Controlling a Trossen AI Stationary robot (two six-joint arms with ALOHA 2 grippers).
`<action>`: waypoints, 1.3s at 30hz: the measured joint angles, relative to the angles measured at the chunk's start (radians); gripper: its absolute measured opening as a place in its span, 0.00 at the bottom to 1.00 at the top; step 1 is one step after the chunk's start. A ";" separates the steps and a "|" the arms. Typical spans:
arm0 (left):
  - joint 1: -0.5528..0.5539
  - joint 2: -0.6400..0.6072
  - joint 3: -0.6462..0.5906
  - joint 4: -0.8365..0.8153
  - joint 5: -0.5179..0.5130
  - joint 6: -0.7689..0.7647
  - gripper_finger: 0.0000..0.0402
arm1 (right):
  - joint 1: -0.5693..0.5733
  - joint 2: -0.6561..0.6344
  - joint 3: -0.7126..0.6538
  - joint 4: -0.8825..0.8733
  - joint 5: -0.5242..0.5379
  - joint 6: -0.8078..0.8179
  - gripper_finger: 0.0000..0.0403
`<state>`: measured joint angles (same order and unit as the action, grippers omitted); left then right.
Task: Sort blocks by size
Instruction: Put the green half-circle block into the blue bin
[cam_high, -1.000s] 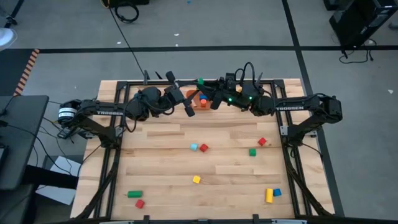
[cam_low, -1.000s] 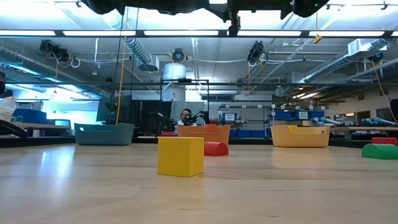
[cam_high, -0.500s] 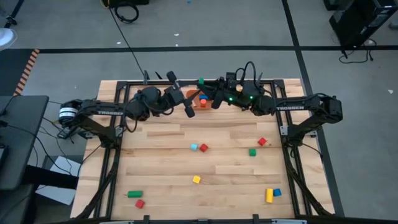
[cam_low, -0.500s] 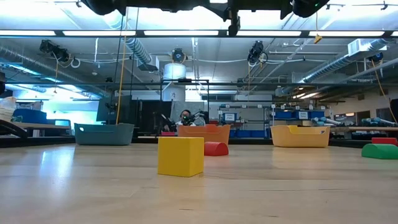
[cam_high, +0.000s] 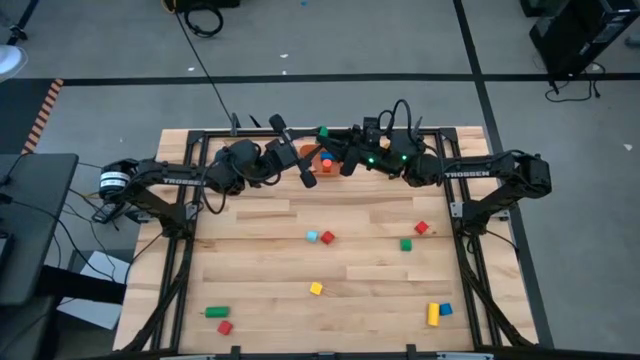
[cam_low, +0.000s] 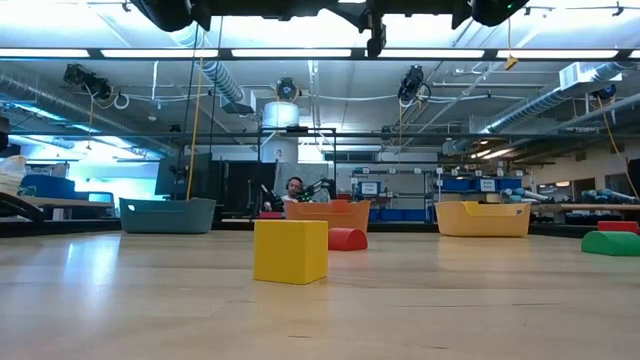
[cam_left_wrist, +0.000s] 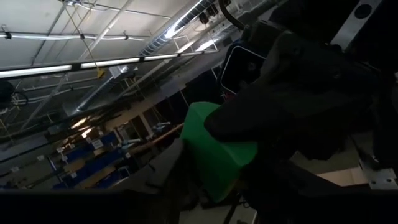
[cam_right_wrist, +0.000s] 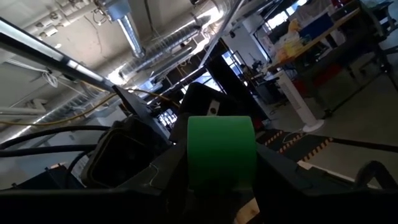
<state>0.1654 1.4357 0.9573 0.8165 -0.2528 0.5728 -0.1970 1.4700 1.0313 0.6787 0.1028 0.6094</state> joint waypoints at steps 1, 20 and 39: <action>0.000 0.000 0.000 -0.001 0.000 0.000 0.40 | 0.000 0.000 0.000 -0.001 0.000 0.000 0.41; 0.000 0.001 0.000 0.002 0.003 -0.004 0.26 | 0.001 0.000 0.001 -0.028 -0.013 -0.001 0.50; 0.000 0.000 0.000 -0.008 -0.107 -0.001 0.27 | -0.036 -0.085 0.000 -0.122 -0.077 -0.049 0.66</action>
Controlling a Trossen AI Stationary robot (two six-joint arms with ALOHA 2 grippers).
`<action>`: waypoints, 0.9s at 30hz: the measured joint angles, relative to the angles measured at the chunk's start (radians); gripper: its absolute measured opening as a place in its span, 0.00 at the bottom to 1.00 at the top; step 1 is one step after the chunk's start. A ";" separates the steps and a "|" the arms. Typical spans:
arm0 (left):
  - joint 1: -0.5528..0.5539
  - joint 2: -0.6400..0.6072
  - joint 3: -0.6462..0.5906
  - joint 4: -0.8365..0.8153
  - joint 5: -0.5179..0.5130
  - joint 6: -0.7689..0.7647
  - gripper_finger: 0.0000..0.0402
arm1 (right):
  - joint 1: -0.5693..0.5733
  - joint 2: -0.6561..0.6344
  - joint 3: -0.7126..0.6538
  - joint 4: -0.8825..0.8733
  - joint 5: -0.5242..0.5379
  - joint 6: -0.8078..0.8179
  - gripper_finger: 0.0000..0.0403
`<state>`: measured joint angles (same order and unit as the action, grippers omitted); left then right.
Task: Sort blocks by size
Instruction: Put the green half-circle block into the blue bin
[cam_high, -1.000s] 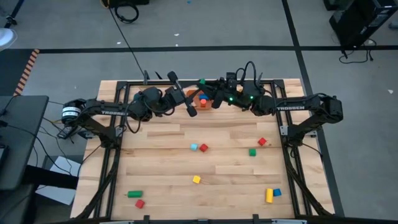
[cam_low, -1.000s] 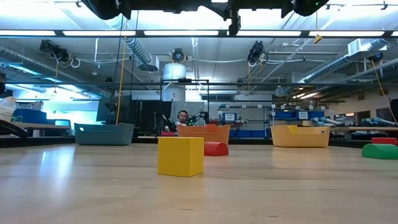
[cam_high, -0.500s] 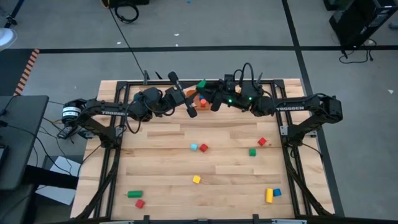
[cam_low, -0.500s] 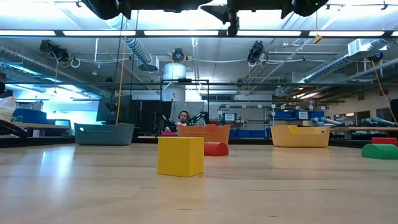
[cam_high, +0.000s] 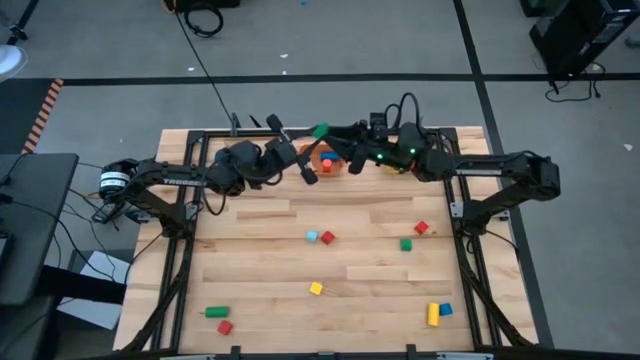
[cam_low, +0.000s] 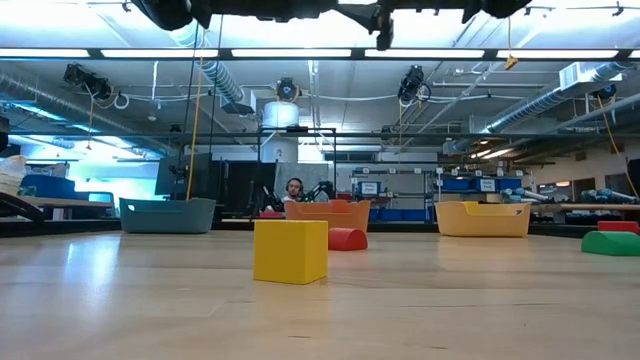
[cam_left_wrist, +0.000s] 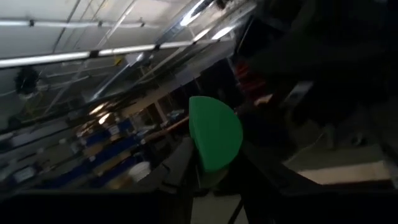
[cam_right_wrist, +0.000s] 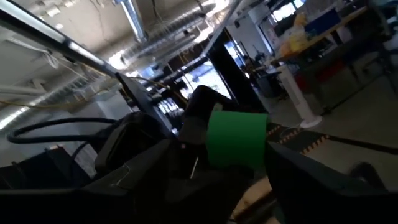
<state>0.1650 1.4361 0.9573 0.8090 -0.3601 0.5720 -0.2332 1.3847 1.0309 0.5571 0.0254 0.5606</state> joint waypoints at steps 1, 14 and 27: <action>0.000 0.000 0.000 -0.006 -0.024 0.000 0.27 | -0.003 -0.014 0.000 -0.034 0.000 -0.005 0.67; -0.001 -0.041 0.000 -0.253 -0.364 -0.192 0.27 | -0.031 -0.158 0.001 -0.546 -0.003 -0.030 0.67; 0.006 -0.134 0.000 -0.878 -0.586 -0.751 0.27 | -0.031 -0.161 0.001 -0.823 -0.001 -0.135 0.64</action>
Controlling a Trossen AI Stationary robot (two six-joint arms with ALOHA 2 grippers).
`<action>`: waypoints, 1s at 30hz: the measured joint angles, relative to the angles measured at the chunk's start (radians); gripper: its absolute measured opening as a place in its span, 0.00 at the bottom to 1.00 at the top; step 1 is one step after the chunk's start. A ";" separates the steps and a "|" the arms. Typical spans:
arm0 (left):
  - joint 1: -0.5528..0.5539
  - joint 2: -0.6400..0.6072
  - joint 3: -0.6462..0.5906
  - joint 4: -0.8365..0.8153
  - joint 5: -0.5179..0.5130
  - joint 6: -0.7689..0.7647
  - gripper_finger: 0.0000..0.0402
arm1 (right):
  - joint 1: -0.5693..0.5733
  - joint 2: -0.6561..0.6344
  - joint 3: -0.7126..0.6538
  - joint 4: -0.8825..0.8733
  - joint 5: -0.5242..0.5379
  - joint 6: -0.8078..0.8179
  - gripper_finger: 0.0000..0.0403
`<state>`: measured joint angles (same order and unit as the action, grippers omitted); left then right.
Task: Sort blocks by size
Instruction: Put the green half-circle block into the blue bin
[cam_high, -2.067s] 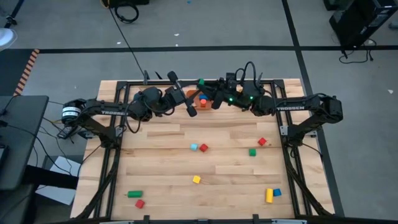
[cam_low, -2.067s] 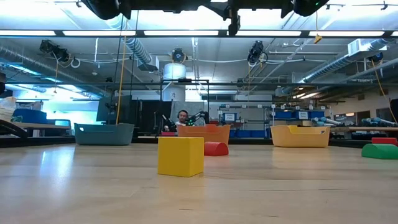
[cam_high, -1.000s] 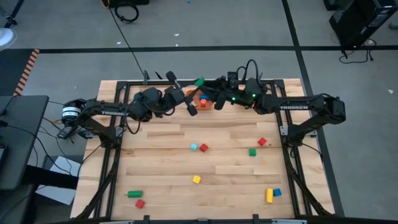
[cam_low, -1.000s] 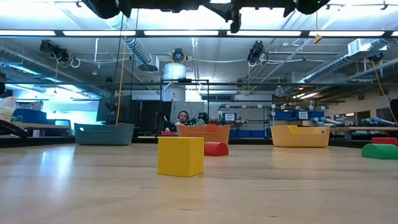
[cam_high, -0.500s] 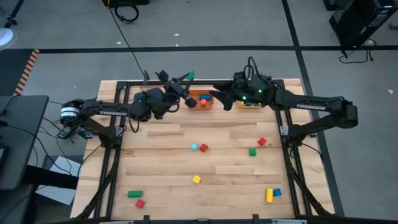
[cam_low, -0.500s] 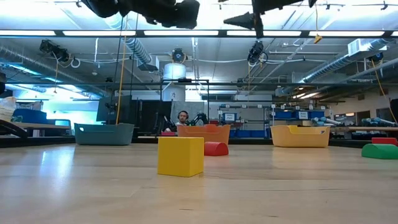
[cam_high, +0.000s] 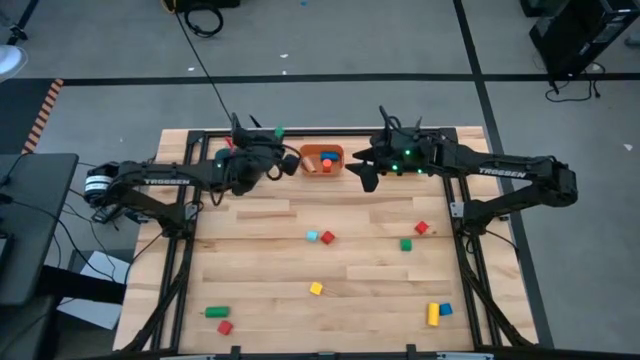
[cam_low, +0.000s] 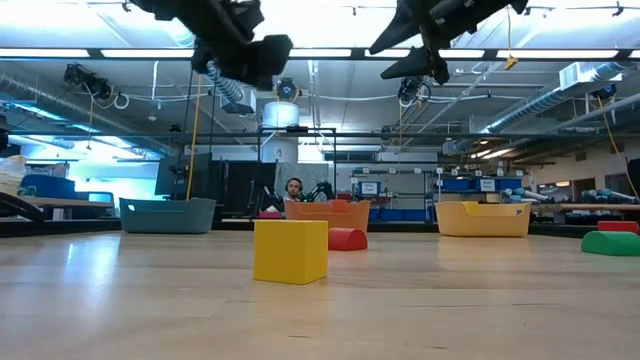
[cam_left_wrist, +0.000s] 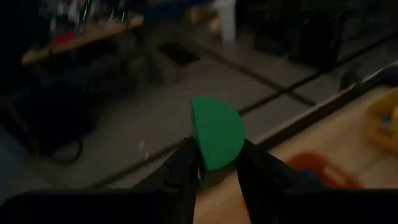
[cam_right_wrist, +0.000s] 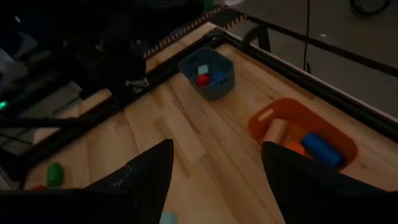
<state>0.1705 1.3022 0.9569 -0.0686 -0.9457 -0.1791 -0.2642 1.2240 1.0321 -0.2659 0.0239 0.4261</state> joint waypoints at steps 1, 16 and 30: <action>0.000 -0.004 0.000 -0.064 -0.005 -0.059 0.27 | 0.000 0.000 0.000 -0.010 0.000 -0.007 0.64; 0.174 -0.011 -0.002 -0.882 0.288 -0.771 0.27 | 0.000 0.000 0.000 -0.014 -0.045 -0.060 0.61; 0.427 -0.010 -0.082 -0.838 0.559 -0.631 0.27 | 0.042 0.001 0.000 -0.013 -0.045 -0.047 0.60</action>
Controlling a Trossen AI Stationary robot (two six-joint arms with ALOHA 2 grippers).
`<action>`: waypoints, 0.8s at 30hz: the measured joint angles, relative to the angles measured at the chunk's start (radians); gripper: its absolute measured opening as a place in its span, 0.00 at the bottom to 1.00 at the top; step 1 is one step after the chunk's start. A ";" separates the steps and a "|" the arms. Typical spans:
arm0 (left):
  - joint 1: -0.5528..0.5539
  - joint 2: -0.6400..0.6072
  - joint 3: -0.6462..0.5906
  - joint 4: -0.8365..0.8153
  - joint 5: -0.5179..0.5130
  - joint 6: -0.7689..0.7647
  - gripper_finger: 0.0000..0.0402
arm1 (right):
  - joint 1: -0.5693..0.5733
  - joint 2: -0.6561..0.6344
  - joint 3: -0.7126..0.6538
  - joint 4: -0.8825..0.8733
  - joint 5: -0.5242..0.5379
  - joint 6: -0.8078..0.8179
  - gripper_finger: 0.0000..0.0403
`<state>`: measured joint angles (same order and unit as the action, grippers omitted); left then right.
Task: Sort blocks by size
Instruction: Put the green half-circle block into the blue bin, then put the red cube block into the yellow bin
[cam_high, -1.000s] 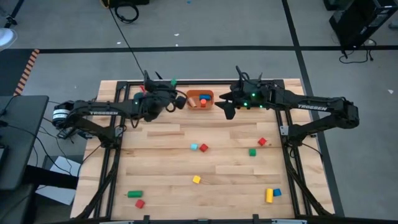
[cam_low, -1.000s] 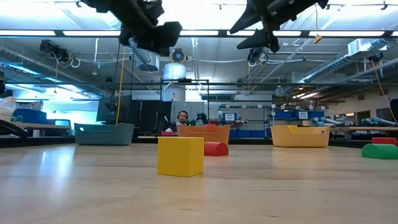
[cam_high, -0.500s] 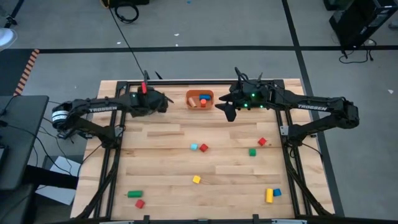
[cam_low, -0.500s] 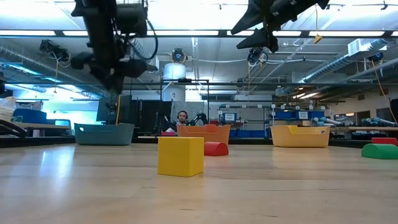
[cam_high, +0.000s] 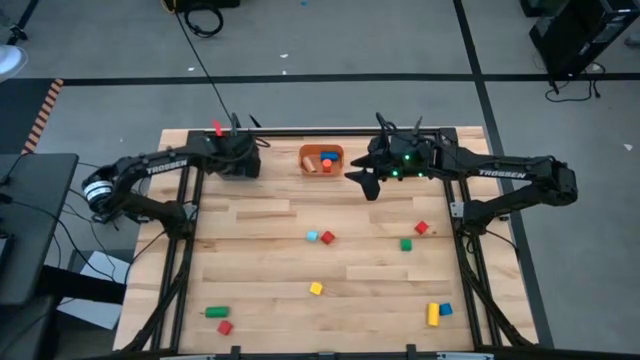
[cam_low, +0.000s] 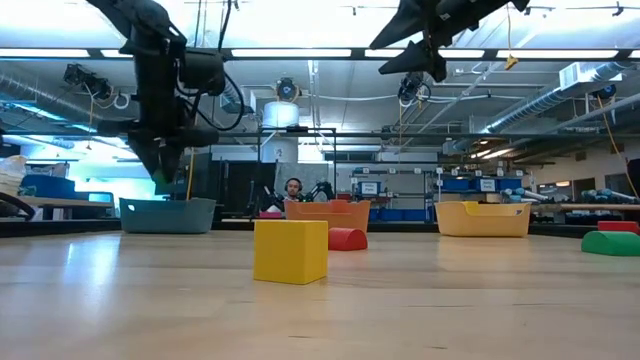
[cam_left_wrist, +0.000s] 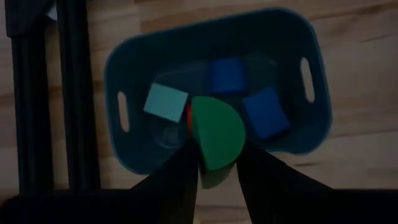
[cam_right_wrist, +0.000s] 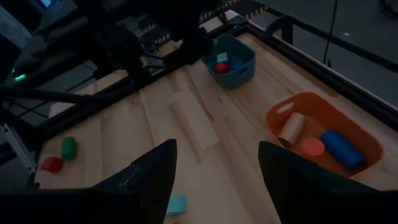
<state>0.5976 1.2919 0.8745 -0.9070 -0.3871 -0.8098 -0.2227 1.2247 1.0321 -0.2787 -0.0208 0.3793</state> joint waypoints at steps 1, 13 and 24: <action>0.010 0.000 0.000 0.004 0.001 0.023 0.28 | 0.004 0.000 0.000 0.000 0.000 0.007 0.60; 0.067 0.011 0.000 0.086 0.015 0.179 0.40 | 0.061 0.000 0.000 -0.031 0.004 0.048 0.58; 0.067 0.011 0.000 0.113 0.015 0.200 0.41 | 0.071 0.000 0.000 -0.404 0.135 0.296 0.55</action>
<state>0.6643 1.3025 0.8745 -0.7936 -0.3717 -0.6098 -0.1516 1.2247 1.0317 -0.6831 0.1147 0.6754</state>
